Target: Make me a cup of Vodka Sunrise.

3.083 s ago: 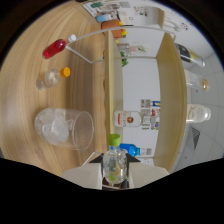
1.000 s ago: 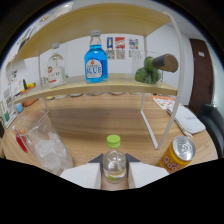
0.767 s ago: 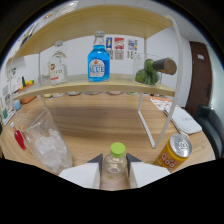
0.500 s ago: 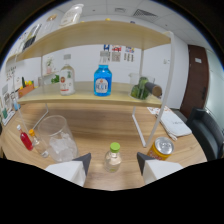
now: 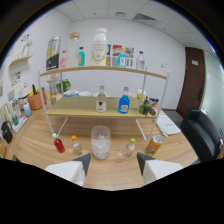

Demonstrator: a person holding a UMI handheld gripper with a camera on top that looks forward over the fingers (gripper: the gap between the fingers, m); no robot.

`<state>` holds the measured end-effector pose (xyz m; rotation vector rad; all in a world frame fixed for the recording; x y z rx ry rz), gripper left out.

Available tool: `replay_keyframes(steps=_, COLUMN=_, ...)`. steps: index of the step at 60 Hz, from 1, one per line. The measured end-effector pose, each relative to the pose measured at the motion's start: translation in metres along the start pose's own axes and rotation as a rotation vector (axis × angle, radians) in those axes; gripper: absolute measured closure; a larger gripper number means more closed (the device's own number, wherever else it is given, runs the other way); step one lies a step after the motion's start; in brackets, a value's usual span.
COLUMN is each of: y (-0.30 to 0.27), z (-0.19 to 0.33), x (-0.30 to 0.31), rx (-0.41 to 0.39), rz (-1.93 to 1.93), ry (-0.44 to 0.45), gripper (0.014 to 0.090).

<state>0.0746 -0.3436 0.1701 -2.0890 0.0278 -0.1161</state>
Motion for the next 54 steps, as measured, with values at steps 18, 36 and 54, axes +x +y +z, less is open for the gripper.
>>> replay_keyframes(steps=18, y=0.024, z=-0.008, x=-0.025, rx=-0.069, rz=-0.014, ry=-0.013, gripper=0.0186)
replay_keyframes(steps=36, y=0.028, z=-0.006, x=-0.015, rx=-0.089, rz=-0.018, ry=-0.040, gripper=0.0181)
replay_keyframes(steps=54, y=0.030, z=-0.008, x=-0.018, rx=-0.097, rz=-0.033, ry=-0.056, gripper=0.0185)
